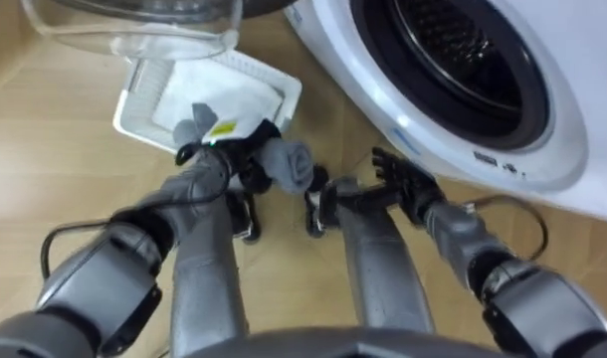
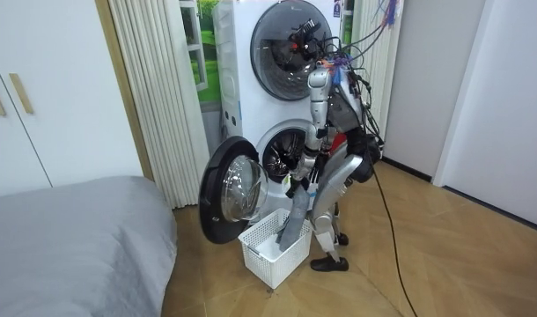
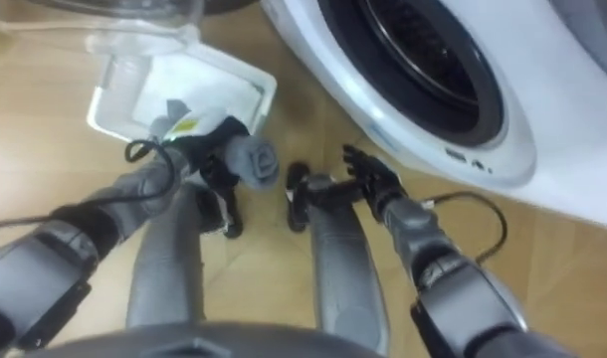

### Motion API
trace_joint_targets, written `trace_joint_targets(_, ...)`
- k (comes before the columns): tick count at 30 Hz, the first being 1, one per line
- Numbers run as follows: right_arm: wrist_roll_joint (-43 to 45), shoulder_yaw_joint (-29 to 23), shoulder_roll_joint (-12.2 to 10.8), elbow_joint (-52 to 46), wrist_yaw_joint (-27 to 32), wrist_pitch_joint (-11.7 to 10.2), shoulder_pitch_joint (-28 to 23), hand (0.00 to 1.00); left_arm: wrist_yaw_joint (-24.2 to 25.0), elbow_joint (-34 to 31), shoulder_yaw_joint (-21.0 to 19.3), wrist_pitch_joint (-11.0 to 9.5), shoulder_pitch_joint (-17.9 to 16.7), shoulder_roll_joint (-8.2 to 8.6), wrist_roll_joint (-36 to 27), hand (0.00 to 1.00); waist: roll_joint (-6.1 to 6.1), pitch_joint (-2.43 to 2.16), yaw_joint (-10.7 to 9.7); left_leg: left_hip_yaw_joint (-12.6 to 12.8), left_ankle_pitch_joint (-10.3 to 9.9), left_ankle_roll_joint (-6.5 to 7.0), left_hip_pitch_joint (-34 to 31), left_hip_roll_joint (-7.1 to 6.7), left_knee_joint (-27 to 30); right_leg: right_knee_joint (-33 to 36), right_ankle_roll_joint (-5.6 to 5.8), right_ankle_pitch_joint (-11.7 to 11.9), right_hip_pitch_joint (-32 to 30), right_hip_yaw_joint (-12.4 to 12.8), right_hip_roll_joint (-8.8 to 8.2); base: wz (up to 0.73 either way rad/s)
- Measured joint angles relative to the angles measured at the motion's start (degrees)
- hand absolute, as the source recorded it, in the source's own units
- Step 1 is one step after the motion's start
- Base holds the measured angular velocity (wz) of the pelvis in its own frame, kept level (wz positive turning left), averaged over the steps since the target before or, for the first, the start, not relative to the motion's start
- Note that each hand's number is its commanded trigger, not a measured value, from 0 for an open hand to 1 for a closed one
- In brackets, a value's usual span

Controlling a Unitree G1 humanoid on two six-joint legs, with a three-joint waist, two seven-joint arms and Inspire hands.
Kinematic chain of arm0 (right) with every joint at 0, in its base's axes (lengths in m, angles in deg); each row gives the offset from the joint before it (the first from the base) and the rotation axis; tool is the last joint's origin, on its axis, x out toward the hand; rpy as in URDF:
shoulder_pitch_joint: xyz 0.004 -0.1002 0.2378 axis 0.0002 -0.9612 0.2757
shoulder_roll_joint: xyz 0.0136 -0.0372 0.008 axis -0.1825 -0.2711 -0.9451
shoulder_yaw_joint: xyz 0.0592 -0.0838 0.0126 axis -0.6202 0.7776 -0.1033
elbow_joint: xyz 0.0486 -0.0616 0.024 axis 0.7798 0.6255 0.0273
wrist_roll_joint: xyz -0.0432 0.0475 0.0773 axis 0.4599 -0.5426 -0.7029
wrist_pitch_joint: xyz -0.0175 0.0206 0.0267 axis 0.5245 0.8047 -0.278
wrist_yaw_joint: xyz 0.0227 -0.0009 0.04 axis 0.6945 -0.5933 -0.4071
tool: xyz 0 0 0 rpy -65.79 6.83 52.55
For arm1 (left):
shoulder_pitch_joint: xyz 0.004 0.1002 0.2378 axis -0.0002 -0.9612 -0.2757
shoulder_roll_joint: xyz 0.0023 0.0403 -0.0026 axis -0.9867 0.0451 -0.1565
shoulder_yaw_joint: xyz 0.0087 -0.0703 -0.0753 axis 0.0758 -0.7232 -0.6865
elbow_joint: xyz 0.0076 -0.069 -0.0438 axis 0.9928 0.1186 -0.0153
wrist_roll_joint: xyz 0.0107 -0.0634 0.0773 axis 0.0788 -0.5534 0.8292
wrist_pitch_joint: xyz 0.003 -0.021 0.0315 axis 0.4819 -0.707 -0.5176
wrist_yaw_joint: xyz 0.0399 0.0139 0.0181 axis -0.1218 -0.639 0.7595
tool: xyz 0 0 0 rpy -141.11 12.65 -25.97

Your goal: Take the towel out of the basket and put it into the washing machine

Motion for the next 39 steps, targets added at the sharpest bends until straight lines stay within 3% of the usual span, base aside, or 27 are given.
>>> trace_joint_targets(3,0.05,-0.52,0.09,-0.06,-0.76,0.83,0.46,0.00,0.29,-1.05,-1.95,-0.15,-0.26,0.19,-10.31,1.00,0.33,-0.15,-0.03,-0.16,0.65,-0.22,1.25,-0.87,-1.60,-0.59,-0.02,-0.01,1.07,-0.96,-0.96,0.12)
trace_joint_targets(6,0.56,-0.46,-0.08,-0.30,-0.97,1.07,0.50,0.00,2.60,-2.85,-3.26,-0.15,-0.98,0.37,-24.34,1.00,0.36,-0.15,0.33,-0.17,0.85,-0.39,2.81,-0.86,-2.55,-1.71,-0.09,0.01,2.74,-1.65,-1.13,0.02)
trace_joint_targets(8,1.26,-1.11,-0.13,-0.34,-0.77,1.18,0.27,0.00,5.80,-5.23,-4.77,-0.16,-2.89,1.25,-37.11,1.00,0.42,-0.20,0.93,-0.17,0.85,-0.39,4.25,-0.86,-3.11,-2.51,-0.12,0.02,4.37,-1.97,-1.16,0.00)
trace_joint_targets(12,2.12,-3.29,-0.18,-1.89,0.32,1.48,-1.45,0.00,12.57,-8.55,-5.70,0.00,-6.38,2.74,-54.50,1.00,0.46,-0.53,2.00,-0.83,0.91,-0.48,5.62,-1.00,-4.14,-4.00,-0.10,0.20,6.26,-2.77,-1.13,0.06)
trace_joint_targets(14,2.51,-3.98,-0.73,-2.86,0.29,2.48,-1.83,0.00,16.92,-10.23,-5.65,1.60,-8.85,3.11,-65.92,1.00,0.29,-0.69,1.95,-1.60,1.19,-0.67,5.97,-1.26,-4.65,-4.63,-0.14,0.25,7.02,-3.38,-1.16,0.15)
trace_joint_targets(18,3.79,-5.08,-1.09,-3.66,0.30,3.65,-2.00,0.00,22.50,-10.55,-5.07,3.84,-9.98,4.09,-78.81,1.00,0.36,-1.03,2.15,-2.75,1.91,-0.82,6.27,-1.91,-5.46,-5.47,-0.19,0.27,8.04,-4.65,-1.62,0.18)
trace_joint_targets(20,4.18,-5.53,-1.33,-5.65,0.18,3.80,-2.85,0.00,25.84,-10.55,-4.93,5.24,-10.14,4.12,-85.45,1.00,0.24,-1.50,2.39,-3.18,2.00,-0.90,6.49,-1.94,-5.48,-5.64,-0.22,0.29,8.56,-5.16,-1.62,0.09)
trace_joint_targets(21,4.28,-5.53,-1.37,-5.95,0.10,3.97,-2.94,0.00,26.63,-10.55,-4.87,5.46,-10.24,4.12,-87.03,1.00,0.31,-1.55,2.40,-3.23,2.00,-0.91,6.68,-1.96,-5.52,-5.70,-0.22,0.29,8.81,-5.25,-1.63,0.06)
trace_joint_targets(22,4.65,-5.52,-1.39,-6.39,-0.12,4.54,-3.16,0.00,28.14,-10.55,-4.77,5.80,-10.60,4.16,-89.67,1.00,0.49,-2.03,2.38,-3.33,2.01,-0.90,6.81,-2.01,-5.53,-5.77,-0.22,0.29,9.04,-5.34,-1.64,0.04)
trace_joint_targets(24,4.93,-5.45,-1.37,-6.66,-0.32,4.90,-3.43,0.00,30.05,-10.55,-4.31,6.75,-11.06,4.23,-93.35,1.00,0.60,-2.16,2.30,-3.83,2.08,-0.99,7.65,-2.28,-5.73,-6.06,-0.22,0.29,10.08,-5.55,-1.66,0.08)
trace_joint_targets(25,4.98,-5.47,-1.33,-6.87,-0.30,4.91,-4.02,0.00,30.75,-10.56,-3.60,7.38,-11.40,4.27,-95.78,1.00,0.65,-2.51,2.23,-4.26,2.25,-1.04,7.95,-2.52,-6.12,-6.46,-0.18,0.37,10.61,-5.83,-1.72,0.15)
trace_joint_targets(31,9.25,-5.48,-1.74,-6.96,0.66,6.18,-4.17,0.00,31.65,-10.56,-3.52,9.77,-12.34,5.33,-101.86,1.00,0.66,-2.61,2.44,-4.32,3.65,-1.05,8.76,-2.59,-8.34,-8.66,-0.34,1.59,11.55,-6.43,-1.64,0.03)
trace_joint_targets(38,10.90,-5.73,-1.74,-8.28,2.37,7.48,-4.16,0.00,31.83,-11.05,-3.54,10.24,-12.26,6.80,-104.34,1.00,0.66,-2.61,2.33,-4.28,3.89,-1.30,8.62,-1.74,-9.03,-10.57,-0.69,2.37,11.89,-6.54,-0.66,-0.03)
trace_joint_targets(39,10.93,-5.98,-1.74,-8.29,2.40,7.54,-4.07,0.53,31.88,-11.05,-3.58,10.22,-12.23,6.90,-104.57,1.00,0.66,-2.61,2.30,-4.28,3.93,-1.36,8.62,-1.76,-9.20,-10.68,-0.71,2.41,11.87,-6.54,-0.65,0.00)
